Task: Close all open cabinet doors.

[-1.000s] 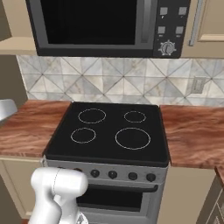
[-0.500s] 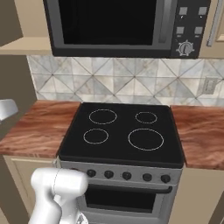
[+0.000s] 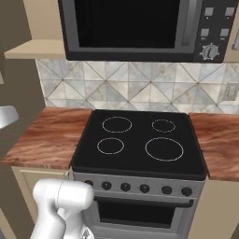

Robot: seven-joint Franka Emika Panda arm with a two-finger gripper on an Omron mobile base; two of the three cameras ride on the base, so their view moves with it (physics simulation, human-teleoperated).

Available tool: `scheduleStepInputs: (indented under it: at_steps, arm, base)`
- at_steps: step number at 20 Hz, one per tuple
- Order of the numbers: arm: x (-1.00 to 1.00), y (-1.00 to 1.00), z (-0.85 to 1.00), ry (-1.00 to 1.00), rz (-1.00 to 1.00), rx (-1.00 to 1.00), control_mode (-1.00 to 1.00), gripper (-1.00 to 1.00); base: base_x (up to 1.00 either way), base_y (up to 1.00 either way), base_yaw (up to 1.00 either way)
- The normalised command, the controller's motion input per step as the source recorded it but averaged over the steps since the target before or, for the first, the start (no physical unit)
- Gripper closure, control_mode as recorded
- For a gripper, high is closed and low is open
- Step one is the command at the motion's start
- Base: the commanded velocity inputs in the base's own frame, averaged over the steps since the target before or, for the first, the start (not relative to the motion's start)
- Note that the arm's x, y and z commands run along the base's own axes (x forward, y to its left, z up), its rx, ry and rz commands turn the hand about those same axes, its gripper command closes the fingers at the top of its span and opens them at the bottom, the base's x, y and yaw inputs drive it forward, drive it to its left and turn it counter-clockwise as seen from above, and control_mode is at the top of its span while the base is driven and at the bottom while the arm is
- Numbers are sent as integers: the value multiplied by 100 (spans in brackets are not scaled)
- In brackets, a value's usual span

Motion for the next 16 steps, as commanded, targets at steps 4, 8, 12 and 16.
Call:
scheduleStepInputs:
  at_steps: [4,8,12,16]
  arm:
    - [0,0,0,0,0,0,100,-100]
    - [0,0,0,0,0,0,100,-100]
    - [0,0,0,0,0,0,100,-100]
    - [0,0,0,0,0,0,100,-100]
  base:
    - [20,35,0]
    - [29,31,0]
    - [33,27,0]
    - [36,31,0]
